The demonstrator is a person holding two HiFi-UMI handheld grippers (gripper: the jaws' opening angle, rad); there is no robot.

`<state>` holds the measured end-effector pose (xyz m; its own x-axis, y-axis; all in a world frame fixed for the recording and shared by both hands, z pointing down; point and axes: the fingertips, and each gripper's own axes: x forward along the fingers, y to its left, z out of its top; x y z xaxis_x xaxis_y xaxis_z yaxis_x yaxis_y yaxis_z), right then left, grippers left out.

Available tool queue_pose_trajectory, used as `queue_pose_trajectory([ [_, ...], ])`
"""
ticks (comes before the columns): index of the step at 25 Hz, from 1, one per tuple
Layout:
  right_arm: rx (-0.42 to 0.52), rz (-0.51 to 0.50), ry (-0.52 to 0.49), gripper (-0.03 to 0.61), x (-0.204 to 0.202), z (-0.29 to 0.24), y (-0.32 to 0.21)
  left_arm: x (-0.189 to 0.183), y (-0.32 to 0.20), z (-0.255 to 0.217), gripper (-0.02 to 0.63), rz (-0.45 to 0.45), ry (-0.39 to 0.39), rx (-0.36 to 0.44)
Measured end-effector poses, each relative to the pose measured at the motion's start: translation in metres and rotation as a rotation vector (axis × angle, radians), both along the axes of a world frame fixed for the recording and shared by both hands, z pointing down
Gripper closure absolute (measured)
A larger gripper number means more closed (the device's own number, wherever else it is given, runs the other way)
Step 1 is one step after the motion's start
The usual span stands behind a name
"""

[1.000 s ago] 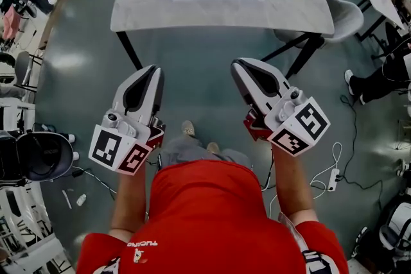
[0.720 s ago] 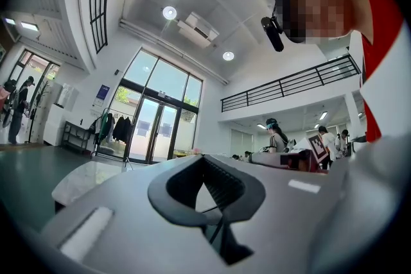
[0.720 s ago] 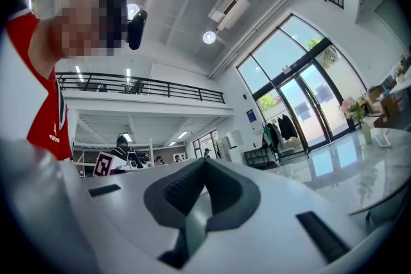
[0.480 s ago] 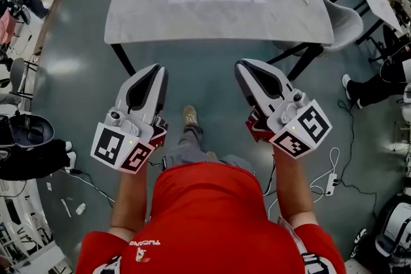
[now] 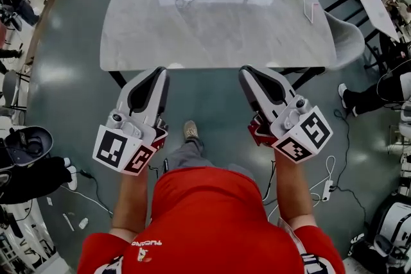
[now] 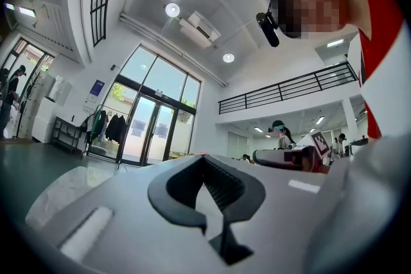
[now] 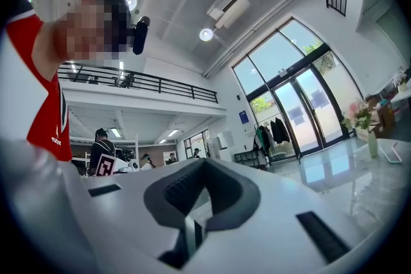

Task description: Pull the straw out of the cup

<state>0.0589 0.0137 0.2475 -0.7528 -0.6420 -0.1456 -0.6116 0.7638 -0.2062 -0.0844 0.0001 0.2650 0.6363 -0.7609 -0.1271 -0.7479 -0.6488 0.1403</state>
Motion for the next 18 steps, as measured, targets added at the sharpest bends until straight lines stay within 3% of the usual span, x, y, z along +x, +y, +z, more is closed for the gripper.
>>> queue_pose_trajectory([
  [13,-0.022,0.078,0.011,0.578,-0.032,-0.002,-0.116,-0.035,-0.127,0.006,0.609,0.056,-0.011,-0.022],
  [18,-0.032,0.097,0.069,0.578,-0.034,0.008,-0.149,-0.036,-0.158,0.016,0.609,0.062,-0.015,-0.046],
])
